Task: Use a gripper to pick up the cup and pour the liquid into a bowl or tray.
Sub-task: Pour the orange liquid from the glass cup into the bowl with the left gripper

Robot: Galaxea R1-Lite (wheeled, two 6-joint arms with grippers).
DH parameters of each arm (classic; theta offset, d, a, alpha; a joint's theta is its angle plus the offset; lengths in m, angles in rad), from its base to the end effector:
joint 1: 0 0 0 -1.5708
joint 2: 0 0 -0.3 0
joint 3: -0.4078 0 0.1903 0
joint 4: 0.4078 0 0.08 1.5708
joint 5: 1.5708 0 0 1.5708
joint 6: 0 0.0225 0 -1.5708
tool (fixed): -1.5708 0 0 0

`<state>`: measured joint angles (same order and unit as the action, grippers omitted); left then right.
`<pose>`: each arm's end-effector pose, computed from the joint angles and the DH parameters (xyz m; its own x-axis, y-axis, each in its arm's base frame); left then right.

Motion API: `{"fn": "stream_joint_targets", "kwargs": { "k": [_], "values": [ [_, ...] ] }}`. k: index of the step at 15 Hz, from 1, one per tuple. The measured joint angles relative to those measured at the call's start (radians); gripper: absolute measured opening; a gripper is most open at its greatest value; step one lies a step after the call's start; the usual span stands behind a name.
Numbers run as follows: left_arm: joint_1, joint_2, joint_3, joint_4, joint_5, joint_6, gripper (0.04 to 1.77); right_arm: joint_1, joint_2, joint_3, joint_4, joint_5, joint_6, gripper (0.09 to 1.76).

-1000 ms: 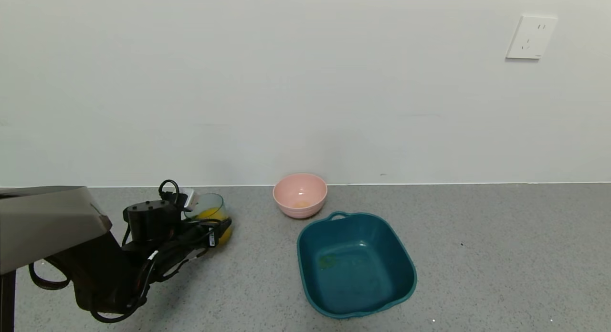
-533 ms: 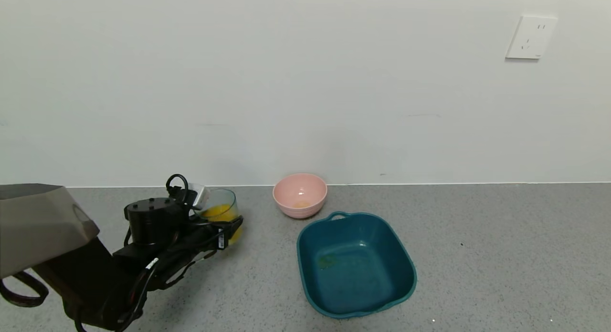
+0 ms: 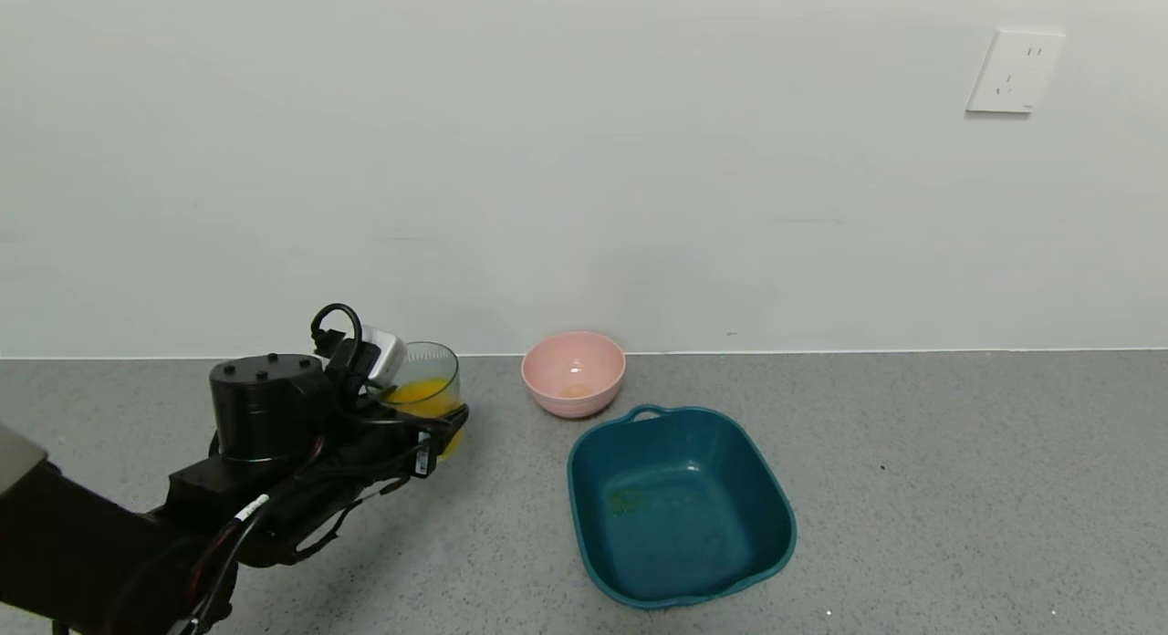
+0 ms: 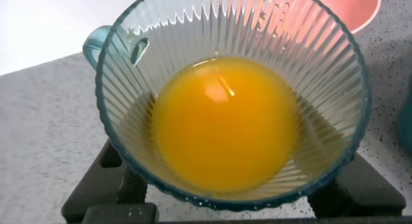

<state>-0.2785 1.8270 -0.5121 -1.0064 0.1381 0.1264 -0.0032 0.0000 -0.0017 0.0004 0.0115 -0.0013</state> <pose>0.2804 -0.0769 0.1092 0.9452 -0.1271 -0.3007 0.1818 0.9700 0.1616 -0.0229 0.0003 0.0759 1.0000 0.0083 0.0013 -0.0083 1.0000 -0.0013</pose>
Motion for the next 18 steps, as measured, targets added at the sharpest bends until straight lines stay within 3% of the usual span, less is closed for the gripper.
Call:
{"fn": "stream_joint_targets", "kwargs": {
  "k": [8,15,18],
  "values": [
    [-0.126,-0.111,-0.146,0.26,0.115,0.07,1.31,0.0,0.0,0.0,0.0,0.0,0.0,1.71],
    [-0.235,-0.11,-0.302,0.431,0.197,0.101,1.31,0.0,0.0,0.0,0.0,0.0,0.0,1.71],
    [-0.257,-0.085,-0.363,0.456,0.231,0.148,1.31,0.0,0.0,0.0,0.0,0.0,0.0,1.71]
  ]
}}
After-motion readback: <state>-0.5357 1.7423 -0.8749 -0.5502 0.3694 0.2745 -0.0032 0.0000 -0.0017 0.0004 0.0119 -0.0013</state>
